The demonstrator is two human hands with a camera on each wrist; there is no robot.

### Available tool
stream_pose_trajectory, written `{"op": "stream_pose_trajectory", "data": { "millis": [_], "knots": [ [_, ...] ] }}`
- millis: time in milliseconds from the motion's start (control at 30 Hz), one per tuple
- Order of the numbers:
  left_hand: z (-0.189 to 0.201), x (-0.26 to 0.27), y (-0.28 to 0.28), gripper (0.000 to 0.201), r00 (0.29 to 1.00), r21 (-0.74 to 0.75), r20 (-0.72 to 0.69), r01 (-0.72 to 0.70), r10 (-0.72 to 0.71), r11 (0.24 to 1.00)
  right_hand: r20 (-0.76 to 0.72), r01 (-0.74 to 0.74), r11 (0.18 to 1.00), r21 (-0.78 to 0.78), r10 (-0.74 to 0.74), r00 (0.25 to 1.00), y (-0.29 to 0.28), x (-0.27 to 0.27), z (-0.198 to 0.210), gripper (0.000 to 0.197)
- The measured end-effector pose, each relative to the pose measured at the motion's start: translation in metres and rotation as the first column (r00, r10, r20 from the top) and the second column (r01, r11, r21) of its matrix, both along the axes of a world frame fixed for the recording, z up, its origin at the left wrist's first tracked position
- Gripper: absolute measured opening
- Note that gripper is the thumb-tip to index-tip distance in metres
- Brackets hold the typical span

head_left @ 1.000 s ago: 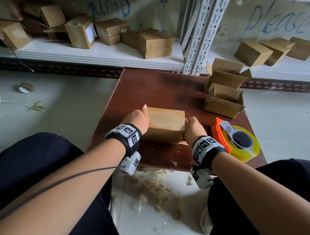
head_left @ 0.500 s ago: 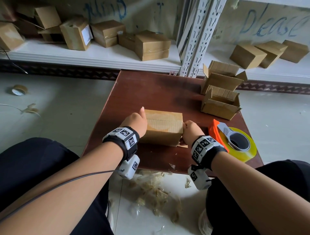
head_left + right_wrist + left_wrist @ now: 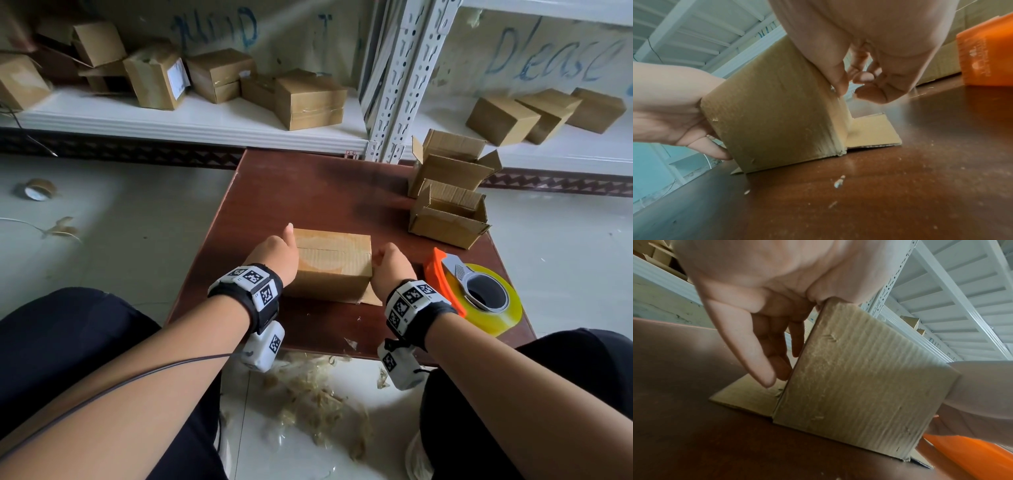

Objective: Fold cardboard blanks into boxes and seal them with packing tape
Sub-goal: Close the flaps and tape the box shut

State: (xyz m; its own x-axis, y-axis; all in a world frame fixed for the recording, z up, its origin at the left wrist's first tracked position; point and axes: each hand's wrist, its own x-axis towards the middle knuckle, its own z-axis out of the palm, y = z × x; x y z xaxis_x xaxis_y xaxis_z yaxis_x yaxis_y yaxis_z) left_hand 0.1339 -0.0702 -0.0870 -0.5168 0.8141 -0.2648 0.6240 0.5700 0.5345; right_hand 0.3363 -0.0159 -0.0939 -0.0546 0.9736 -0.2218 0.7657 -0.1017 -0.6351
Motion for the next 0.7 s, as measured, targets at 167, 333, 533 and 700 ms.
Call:
{"op": "stream_pose_trajectory", "data": {
  "millis": [167, 333, 533, 700],
  "knots": [
    [0.003, 0.0, -0.001, 0.067, 1.0, -0.003, -0.005, -0.011, 0.011, 1.0, -0.031, -0.006, 0.996, 0.093, 0.009, 0.999, -0.001, -0.003, 0.001, 0.014],
    [0.002, -0.003, 0.0, 0.075, 1.0, -0.015, 0.005, -0.028, 0.028, 0.999, -0.065, 0.001, 0.994, 0.108, 0.006, 0.998, -0.001, -0.005, 0.004, 0.012],
    [0.013, -0.004, -0.002, 0.069, 0.983, 0.02, 0.151, -0.104, 0.1, 0.994, -0.133, 0.023, 0.994, 0.108, -0.009, 0.991, -0.002, -0.006, 0.007, 0.013],
    [0.027, -0.003, -0.004, 0.072, 0.94, 0.069, 0.292, -0.205, 0.176, 0.976, -0.227, 0.072, 0.988, 0.139, -0.039, 0.973, -0.002, -0.009, 0.015, 0.017]
  ]
}}
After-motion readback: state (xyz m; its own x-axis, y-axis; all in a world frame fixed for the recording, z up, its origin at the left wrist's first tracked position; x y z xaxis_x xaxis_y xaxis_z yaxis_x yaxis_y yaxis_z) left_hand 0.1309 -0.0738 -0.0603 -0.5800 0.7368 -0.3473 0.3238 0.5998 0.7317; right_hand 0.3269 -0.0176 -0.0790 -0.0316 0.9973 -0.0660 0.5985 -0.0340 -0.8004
